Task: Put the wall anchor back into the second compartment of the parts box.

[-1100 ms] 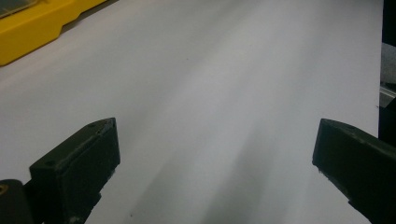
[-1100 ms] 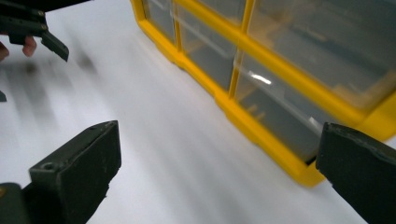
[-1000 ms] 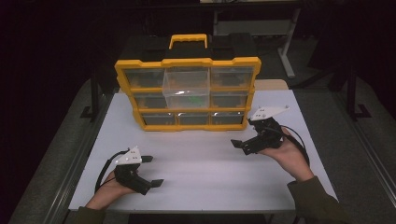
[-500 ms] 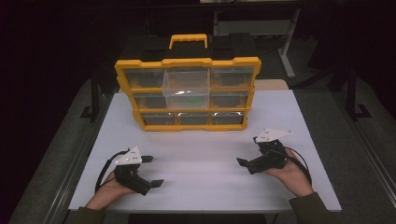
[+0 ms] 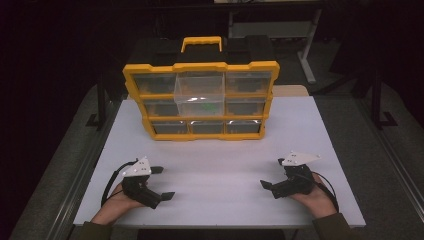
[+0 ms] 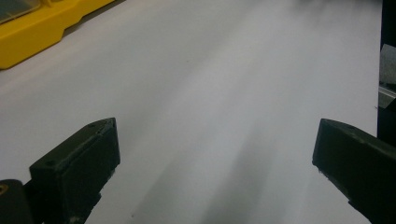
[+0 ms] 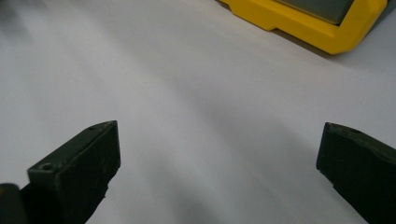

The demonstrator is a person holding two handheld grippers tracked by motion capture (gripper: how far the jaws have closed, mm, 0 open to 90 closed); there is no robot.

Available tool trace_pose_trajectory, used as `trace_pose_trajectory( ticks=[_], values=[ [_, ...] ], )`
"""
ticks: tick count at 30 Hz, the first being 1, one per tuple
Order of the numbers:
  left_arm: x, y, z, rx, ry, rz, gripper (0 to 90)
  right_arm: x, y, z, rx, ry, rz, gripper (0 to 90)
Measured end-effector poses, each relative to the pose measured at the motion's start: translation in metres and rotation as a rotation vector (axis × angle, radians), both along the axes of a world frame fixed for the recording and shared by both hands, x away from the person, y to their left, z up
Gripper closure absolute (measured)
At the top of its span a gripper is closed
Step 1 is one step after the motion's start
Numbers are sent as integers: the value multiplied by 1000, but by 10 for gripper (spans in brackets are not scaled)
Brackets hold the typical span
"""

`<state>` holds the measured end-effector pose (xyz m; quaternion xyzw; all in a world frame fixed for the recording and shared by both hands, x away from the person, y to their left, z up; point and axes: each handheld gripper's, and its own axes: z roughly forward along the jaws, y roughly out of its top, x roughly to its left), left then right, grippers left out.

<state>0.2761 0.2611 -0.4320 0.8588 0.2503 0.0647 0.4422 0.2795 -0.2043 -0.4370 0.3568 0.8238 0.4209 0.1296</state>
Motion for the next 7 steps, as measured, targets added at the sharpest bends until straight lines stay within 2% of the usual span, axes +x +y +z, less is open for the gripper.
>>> trace_pose_trajectory(
  ticks=[7],
  values=[
    [0,0,0,-4,3,7,7,-3,-1,-6,-19,2,6,0]
  ],
)
